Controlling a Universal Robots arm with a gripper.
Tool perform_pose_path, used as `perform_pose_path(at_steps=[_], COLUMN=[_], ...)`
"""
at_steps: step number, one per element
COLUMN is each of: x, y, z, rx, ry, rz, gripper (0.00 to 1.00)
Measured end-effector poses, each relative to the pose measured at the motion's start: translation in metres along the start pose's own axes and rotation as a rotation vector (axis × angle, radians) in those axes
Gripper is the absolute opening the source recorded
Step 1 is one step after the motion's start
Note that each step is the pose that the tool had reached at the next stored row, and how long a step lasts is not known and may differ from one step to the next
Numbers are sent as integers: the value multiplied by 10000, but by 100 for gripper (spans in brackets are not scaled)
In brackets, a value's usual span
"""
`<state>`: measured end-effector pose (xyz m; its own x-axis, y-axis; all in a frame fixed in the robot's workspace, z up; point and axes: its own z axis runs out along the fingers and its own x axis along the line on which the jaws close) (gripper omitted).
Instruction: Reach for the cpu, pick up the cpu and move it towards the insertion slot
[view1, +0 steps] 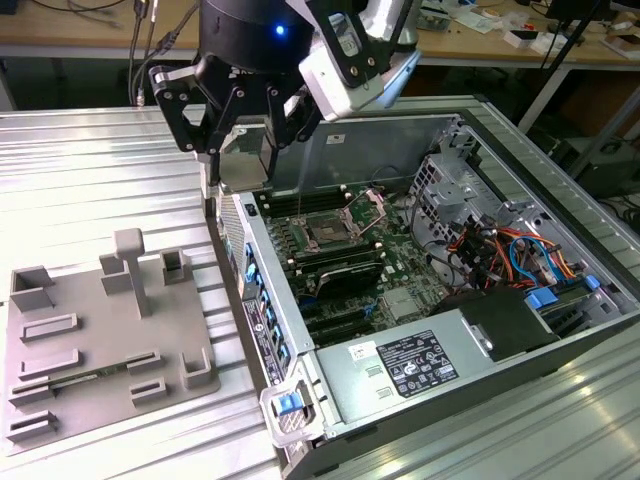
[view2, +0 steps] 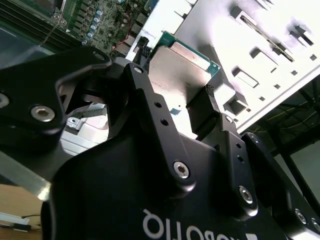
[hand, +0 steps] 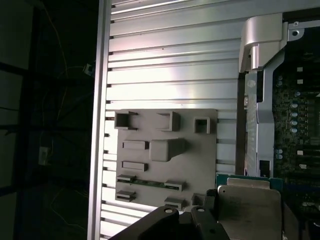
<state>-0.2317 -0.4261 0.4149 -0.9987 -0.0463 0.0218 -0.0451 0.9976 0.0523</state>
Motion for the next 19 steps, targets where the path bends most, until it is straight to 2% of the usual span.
perform_pose_path(at_steps=[1, 2, 3, 19], x=[-26, -102, -120, -210], y=[-1, -5, -6, -10], z=[0, -1, 0, 0], rx=[0, 0, 0, 0], ry=[0, 0, 0, 0], rz=[0, 0, -1, 0], gripper=[55, 55, 55, 55])
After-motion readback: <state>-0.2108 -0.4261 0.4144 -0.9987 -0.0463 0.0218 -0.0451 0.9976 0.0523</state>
